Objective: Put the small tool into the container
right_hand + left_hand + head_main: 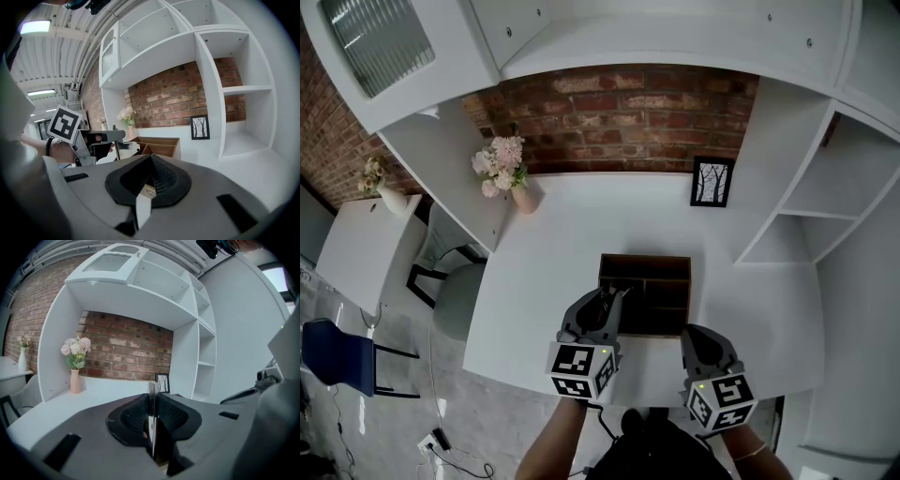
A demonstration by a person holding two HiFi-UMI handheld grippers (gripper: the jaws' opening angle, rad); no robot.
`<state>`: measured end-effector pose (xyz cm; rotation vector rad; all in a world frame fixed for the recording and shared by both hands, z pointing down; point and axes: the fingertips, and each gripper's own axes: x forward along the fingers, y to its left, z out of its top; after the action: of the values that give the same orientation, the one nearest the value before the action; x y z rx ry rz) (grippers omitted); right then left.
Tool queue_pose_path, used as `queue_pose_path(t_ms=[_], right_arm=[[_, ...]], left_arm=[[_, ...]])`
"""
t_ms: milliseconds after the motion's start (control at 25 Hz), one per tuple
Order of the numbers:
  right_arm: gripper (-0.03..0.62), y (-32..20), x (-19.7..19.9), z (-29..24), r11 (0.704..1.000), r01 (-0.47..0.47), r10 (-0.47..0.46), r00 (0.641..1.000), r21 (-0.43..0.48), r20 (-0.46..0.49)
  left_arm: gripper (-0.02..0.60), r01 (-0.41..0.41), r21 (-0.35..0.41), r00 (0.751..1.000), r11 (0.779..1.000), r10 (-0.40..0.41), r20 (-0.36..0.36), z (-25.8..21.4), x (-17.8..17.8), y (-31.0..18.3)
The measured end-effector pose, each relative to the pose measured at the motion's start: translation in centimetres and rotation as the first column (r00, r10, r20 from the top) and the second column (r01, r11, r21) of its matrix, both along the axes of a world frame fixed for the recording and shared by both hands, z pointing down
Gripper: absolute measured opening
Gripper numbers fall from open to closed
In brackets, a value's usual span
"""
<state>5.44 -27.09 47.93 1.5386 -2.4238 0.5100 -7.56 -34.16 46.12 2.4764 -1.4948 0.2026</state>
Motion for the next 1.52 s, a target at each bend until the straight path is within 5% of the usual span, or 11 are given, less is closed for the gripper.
queue_pose_path(t_ms=[880,1520], right_arm=[[0.003,1.1,-1.1,0.0,1.0,0.012,-0.012,1.0,0.001,-0.01],[0.003,2.9,-2.4,-1.7,0.999,0.029,-0.03,0.999,0.045,0.018]], left_arm=[[0.12,-0.004,-0.048,1.0,0.999,0.006,0.03,1.2,-0.4,0.2],[0.11,0.049,-0.062,0.998,0.997,-0.046,0.042,1.1,-2.3,6.5]])
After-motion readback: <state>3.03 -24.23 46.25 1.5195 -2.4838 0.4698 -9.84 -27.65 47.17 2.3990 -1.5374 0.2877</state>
